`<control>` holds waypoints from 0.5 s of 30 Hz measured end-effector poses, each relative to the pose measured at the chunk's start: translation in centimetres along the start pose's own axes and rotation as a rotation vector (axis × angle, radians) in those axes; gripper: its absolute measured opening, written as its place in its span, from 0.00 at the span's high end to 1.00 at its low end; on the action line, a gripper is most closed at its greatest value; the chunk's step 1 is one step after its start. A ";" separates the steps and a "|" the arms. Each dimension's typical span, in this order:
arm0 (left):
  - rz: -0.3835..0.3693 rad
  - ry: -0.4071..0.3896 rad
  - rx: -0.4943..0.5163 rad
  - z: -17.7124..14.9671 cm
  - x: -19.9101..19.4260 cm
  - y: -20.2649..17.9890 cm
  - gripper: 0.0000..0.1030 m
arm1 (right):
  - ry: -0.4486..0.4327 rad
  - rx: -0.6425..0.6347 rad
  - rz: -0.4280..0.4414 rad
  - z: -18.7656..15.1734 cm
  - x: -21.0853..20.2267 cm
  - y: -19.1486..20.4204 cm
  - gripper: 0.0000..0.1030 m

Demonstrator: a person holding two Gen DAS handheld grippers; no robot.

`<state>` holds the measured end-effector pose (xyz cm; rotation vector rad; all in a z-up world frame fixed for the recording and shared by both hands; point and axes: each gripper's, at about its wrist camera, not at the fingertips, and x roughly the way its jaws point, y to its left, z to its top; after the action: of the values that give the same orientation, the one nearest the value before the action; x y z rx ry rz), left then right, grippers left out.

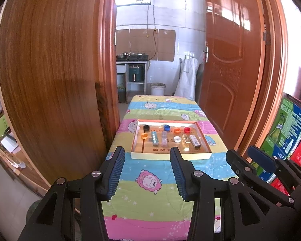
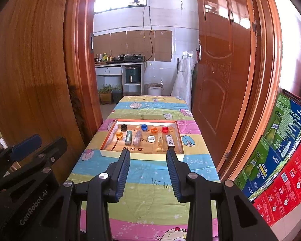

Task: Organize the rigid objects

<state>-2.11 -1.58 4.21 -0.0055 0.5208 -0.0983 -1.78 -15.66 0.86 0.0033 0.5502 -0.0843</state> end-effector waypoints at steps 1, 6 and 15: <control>-0.001 0.000 0.000 0.0 0.0 0.0 0.53 | 0.000 0.000 0.002 0.0 0.0 0.0 0.64; 0.000 -0.004 -0.001 -0.1 -0.2 0.0 0.53 | -0.002 0.001 0.000 0.0 -0.1 0.1 0.64; 0.001 -0.006 0.000 -0.1 -0.2 0.0 0.53 | -0.002 0.002 0.001 0.0 -0.2 0.2 0.64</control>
<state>-2.35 -1.50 4.27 -0.0056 0.5150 -0.0968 -1.92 -15.43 0.94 0.0055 0.5481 -0.0834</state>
